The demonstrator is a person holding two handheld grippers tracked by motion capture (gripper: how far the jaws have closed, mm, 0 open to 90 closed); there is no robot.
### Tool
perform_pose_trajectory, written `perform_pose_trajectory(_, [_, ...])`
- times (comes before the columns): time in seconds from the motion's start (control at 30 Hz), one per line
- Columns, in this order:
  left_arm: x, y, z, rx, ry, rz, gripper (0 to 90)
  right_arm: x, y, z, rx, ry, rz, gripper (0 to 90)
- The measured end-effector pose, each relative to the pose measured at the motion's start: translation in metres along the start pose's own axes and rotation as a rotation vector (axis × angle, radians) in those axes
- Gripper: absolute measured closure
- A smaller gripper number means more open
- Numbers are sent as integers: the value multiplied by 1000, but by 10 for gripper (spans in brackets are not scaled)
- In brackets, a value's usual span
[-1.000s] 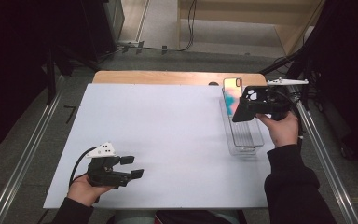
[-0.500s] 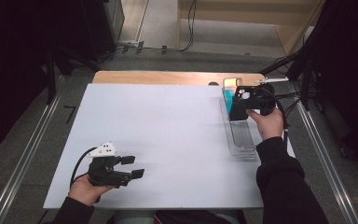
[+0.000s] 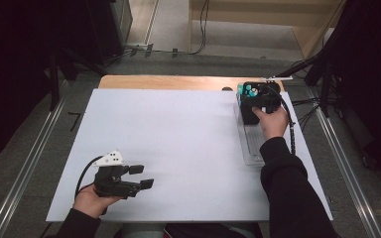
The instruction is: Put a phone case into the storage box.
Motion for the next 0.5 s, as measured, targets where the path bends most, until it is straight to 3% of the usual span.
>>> perform_pose_trajectory(0.17, [0, 0, 1, -5, 0, -1, 316, -6, -3, 11, 13, -5, 34, 166])
perform_pose_trajectory(0.5, [0, 0, 1, -6, -1, -2, 315, -10, 1, 28, 45, -19, -1, 175])
Point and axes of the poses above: each handheld gripper's, and its own axes: z roughly forward along the jaws, x roughly out of its underside, y roughly to its left, the point moved 1 cm from there along z, roughly forward along the jaws, and after that the axes turned 8 degrees about z, right-handed, at the moved point
